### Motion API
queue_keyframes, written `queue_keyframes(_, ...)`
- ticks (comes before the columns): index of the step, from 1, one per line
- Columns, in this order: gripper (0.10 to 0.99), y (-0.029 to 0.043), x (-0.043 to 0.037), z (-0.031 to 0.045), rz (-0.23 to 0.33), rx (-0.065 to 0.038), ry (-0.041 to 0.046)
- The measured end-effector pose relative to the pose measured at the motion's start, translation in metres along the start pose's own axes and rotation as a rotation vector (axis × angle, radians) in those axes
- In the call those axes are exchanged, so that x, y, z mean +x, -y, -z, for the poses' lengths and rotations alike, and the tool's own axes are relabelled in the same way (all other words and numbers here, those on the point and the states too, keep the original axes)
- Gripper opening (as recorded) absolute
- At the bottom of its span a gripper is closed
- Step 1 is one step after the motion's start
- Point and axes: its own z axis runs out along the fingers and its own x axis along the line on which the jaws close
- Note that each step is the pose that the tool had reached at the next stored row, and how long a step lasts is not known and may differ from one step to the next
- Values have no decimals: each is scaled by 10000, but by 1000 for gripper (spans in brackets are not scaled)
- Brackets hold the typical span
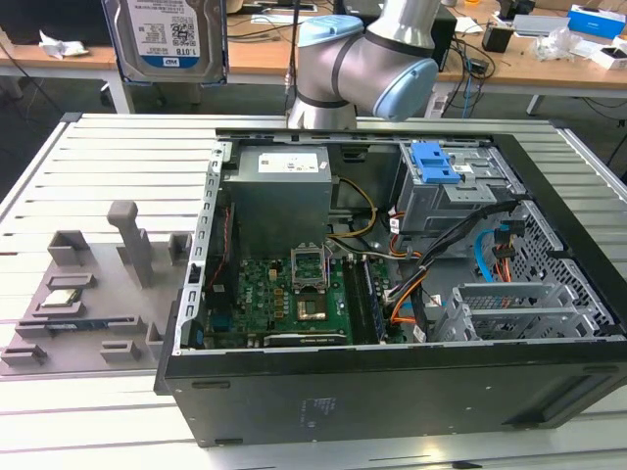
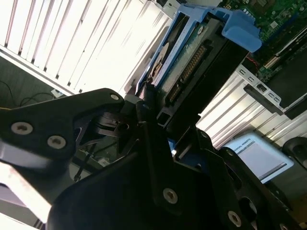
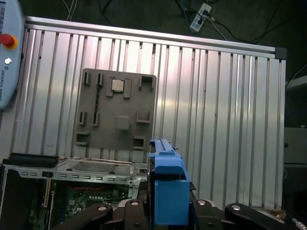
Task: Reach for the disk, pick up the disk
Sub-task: 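Pick up the disk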
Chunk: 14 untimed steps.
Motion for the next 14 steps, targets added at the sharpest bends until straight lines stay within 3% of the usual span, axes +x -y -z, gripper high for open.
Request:
queue_keyframes(5,365,56,8,-55,-1,-1,-10)
queue_keyframes(14,365,294,25,-60,-6,-6,-62)
